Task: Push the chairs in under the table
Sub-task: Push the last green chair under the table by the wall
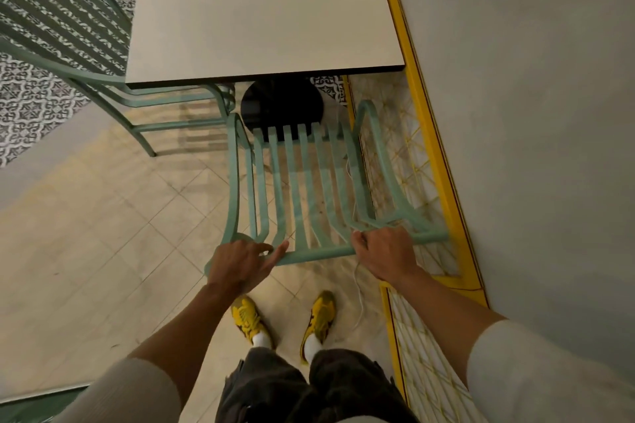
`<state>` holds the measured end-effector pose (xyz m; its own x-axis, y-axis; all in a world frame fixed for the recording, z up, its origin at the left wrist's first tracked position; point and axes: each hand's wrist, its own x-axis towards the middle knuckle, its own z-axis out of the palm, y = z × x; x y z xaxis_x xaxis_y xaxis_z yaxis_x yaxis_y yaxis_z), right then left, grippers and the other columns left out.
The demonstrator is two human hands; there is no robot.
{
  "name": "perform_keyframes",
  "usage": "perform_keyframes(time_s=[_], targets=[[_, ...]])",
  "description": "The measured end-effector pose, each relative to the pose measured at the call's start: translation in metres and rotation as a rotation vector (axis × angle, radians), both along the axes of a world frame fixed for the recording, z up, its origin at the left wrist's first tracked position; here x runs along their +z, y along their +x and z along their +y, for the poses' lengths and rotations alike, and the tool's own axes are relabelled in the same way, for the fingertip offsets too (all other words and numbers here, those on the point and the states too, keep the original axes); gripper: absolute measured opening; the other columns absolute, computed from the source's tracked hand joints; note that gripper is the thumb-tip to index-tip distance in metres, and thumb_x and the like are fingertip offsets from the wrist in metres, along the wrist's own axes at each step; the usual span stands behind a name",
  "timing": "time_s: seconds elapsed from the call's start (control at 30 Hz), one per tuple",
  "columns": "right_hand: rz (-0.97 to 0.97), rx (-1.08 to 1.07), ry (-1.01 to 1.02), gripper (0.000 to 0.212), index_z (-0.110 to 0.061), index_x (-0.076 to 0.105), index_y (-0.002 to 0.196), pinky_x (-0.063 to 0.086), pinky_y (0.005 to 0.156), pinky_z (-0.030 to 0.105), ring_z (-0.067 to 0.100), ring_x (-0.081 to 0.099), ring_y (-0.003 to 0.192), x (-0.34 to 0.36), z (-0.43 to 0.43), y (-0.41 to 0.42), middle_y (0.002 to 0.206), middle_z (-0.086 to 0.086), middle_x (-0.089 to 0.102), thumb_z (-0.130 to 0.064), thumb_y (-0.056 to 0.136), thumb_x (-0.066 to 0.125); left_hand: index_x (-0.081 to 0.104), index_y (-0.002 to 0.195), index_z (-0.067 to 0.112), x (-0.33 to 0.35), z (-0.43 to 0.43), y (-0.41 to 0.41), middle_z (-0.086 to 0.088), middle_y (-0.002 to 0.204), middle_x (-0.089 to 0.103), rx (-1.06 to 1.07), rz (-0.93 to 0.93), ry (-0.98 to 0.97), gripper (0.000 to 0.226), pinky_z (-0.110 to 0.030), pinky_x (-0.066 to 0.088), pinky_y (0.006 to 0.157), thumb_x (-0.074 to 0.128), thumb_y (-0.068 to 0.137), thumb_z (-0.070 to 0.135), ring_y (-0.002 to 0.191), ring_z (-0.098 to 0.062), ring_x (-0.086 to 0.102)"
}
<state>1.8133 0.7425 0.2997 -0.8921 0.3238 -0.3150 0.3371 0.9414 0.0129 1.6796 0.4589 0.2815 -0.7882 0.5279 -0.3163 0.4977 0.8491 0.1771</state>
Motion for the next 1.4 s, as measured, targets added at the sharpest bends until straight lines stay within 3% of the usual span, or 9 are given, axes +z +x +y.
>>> perform_keyframes(time_s=[0.17,0.33,0.47,0.67,0.87,1.0,1.2,1.3,1.4], targets=[[0.114,-0.072,-0.006,0.068,-0.017,0.073,0.061,0.030,0.057,0.029,0.018,0.040,0.047,-0.011,0.006,-0.002,0.050,0.000,0.058,-0.052,0.103,0.034,0.081,0.084,0.024,-0.004,0.013,0.020,0.004,0.045,0.050,0.104,0.023,-0.002,0.097,-0.032,0.056,0.050,0.002,0.100,0.078,0.040,-0.010,0.053],[0.148,-0.078,0.002,0.066,-0.023,0.080,0.069,0.030,0.057,0.030,0.020,0.040,0.051,-0.016,0.004,-0.016,0.056,0.004,0.068,-0.055,0.097,0.030,0.084,0.088,0.027,0.005,0.018,0.002,0.002,0.053,0.060,0.124,0.009,-0.093,0.078,-0.031,0.055,0.054,0.019,0.100,0.066,0.048,-0.016,0.058],[0.132,-0.064,-0.021,0.066,-0.022,0.081,0.074,0.023,0.051,0.027,0.022,0.045,0.051,-0.015,0.013,-0.039,0.053,0.002,0.056,-0.056,0.099,0.030,0.080,0.096,0.028,0.008,0.024,-0.021,0.000,0.062,0.064,0.028,0.007,-0.118,0.072,-0.035,0.058,0.058,0.017,0.100,0.063,0.055,-0.021,0.062],[0.083,-0.040,-0.051,0.056,-0.018,0.077,0.078,0.048,0.060,0.034,0.030,0.064,0.061,-0.011,0.021,-0.053,0.064,0.008,0.069,-0.049,0.106,0.039,0.081,0.104,0.028,0.007,0.028,-0.039,0.002,0.071,0.069,-0.020,0.023,-0.106,0.086,-0.039,0.061,0.064,0.005,0.095,0.069,0.060,-0.019,0.065],[0.023,-0.051,-0.017,0.066,-0.018,0.073,0.072,0.034,0.058,0.032,0.026,0.058,0.061,-0.009,0.020,-0.066,0.069,0.005,0.071,-0.054,0.099,0.025,0.083,0.109,0.028,0.009,0.031,-0.058,0.000,0.089,0.079,0.007,0.002,-0.048,0.097,-0.039,0.062,0.071,0.004,0.088,0.079,0.073,-0.019,0.070],[-0.001,-0.058,-0.039,0.060,-0.019,0.078,0.089,0.028,0.054,0.030,0.025,0.054,0.061,-0.010,0.029,-0.072,0.074,0.006,0.072,-0.048,0.108,0.029,0.082,0.111,0.027,0.011,0.037,-0.068,0.002,0.071,0.071,0.046,-0.029,-0.046,0.101,-0.037,0.061,0.071,0.001,0.087,0.082,0.065,-0.017,0.067],[-0.091,0.053,0.121,0.092,-0.019,0.073,0.099,0.028,0.057,0.032,0.023,0.050,0.060,-0.002,0.038,-0.062,0.068,0.000,0.060,-0.052,0.095,-0.013,0.084,0.098,0.032,0.004,0.058,-0.044,0.006,0.054,0.056,-0.018,-0.023,-0.039,0.107,-0.032,0.058,0.062,-0.007,0.092,0.088,0.052,-0.011,0.058],[-0.174,0.060,0.126,0.068,-0.021,0.072,0.119,0.032,0.063,0.034,0.024,0.051,0.067,-0.002,0.036,-0.066,0.084,0.004,0.073,-0.046,0.108,0.009,0.083,0.107,0.032,0.002,0.058,-0.046,0.004,0.057,0.058,-0.060,-0.026,-0.085,0.101,-0.036,0.059,0.064,-0.003,0.095,0.084,0.056,-0.016,0.062],[-0.155,0.021,0.046,0.056,-0.017,0.069,0.118,0.040,0.069,0.037,0.028,0.068,0.079,0.000,0.039,-0.064,0.090,0.007,0.074,-0.043,0.112,0.020,0.080,0.116,0.032,0.007,0.056,-0.048,0.002,0.061,0.060,-0.064,-0.091,-0.072,0.094,-0.041,0.063,0.070,0.003,0.097,0.083,0.062,-0.018,0.066]])
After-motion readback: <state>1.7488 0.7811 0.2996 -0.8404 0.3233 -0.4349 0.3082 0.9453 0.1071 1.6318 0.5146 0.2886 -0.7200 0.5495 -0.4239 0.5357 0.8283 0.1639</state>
